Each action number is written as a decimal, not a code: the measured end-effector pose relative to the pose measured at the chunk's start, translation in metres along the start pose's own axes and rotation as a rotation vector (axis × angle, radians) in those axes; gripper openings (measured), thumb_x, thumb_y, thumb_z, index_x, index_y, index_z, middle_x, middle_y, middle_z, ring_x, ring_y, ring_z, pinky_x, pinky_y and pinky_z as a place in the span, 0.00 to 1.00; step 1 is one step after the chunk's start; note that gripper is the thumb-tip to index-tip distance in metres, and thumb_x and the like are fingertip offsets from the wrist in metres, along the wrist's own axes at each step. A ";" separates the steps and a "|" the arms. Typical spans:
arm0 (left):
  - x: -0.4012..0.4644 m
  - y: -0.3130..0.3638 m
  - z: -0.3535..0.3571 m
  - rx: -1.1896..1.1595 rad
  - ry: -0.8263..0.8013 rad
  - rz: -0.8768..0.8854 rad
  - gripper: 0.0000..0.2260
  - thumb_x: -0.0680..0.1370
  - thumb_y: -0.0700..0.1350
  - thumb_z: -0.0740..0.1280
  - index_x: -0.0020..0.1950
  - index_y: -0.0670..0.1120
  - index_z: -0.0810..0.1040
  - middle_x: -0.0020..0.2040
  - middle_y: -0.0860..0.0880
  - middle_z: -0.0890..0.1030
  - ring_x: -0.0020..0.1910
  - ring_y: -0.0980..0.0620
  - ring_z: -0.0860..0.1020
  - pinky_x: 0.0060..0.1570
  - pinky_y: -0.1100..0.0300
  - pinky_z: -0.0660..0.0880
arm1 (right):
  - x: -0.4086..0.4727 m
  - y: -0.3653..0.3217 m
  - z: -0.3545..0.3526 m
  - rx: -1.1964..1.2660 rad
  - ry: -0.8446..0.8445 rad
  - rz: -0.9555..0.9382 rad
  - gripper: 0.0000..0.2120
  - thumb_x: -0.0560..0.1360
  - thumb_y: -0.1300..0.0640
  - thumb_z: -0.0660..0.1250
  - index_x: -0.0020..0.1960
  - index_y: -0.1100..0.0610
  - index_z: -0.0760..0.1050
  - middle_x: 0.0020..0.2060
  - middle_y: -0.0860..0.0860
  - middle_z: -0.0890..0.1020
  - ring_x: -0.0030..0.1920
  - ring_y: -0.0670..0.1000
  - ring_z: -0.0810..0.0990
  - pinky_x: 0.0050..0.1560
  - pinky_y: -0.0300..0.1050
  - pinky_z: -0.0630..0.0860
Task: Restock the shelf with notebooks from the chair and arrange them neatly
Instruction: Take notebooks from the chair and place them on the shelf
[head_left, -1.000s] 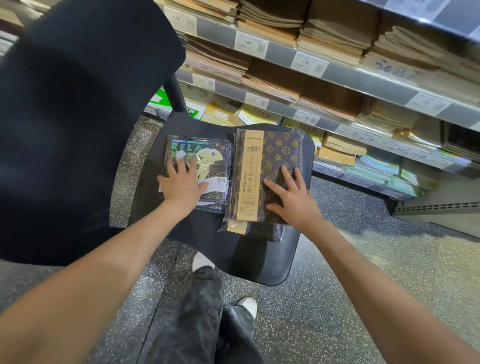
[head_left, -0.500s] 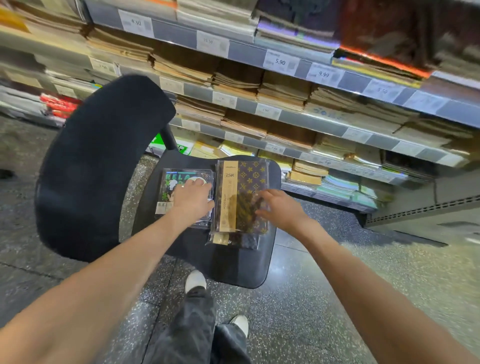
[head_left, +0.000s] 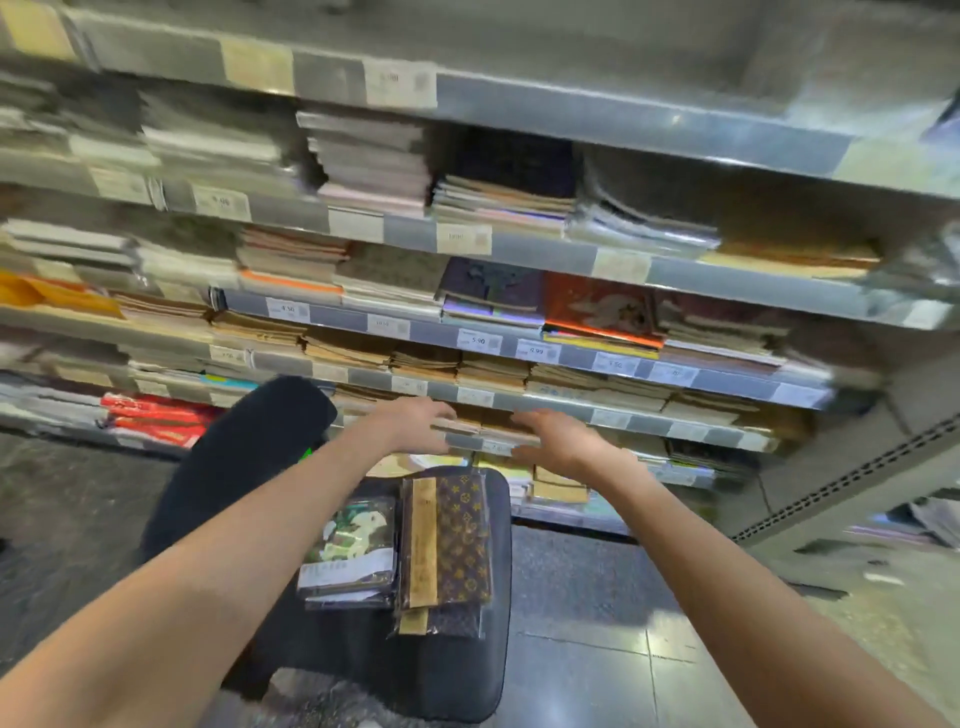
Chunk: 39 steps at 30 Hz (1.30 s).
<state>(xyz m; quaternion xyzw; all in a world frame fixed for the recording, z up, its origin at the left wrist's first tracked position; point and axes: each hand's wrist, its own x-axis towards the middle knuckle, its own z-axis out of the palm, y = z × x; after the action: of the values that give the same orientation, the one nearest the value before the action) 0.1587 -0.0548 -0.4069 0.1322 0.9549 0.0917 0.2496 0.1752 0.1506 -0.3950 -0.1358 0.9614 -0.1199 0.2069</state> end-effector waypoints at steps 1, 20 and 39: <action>-0.004 0.005 -0.017 0.006 0.013 0.011 0.25 0.75 0.53 0.63 0.71 0.55 0.63 0.70 0.50 0.67 0.66 0.49 0.68 0.61 0.53 0.69 | -0.003 -0.001 -0.016 -0.003 0.005 0.003 0.24 0.77 0.50 0.63 0.70 0.53 0.64 0.68 0.52 0.69 0.65 0.54 0.70 0.63 0.51 0.70; -0.046 0.055 -0.301 0.042 0.306 0.231 0.22 0.75 0.52 0.66 0.69 0.52 0.67 0.68 0.50 0.70 0.63 0.52 0.71 0.61 0.58 0.67 | -0.047 -0.038 -0.263 0.011 0.427 -0.020 0.22 0.76 0.50 0.65 0.68 0.54 0.69 0.64 0.53 0.74 0.62 0.52 0.74 0.63 0.46 0.71; -0.023 0.072 -0.473 0.127 0.758 0.310 0.21 0.72 0.57 0.66 0.64 0.59 0.70 0.62 0.54 0.74 0.62 0.52 0.72 0.61 0.52 0.69 | -0.015 -0.023 -0.432 -0.156 0.746 -0.150 0.22 0.76 0.48 0.64 0.68 0.53 0.68 0.66 0.51 0.73 0.64 0.52 0.71 0.64 0.46 0.67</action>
<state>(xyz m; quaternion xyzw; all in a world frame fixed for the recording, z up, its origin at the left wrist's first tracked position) -0.0445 -0.0453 0.0269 0.2466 0.9517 0.1111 -0.1454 0.0070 0.2093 -0.0004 -0.1682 0.9642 -0.1025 -0.1774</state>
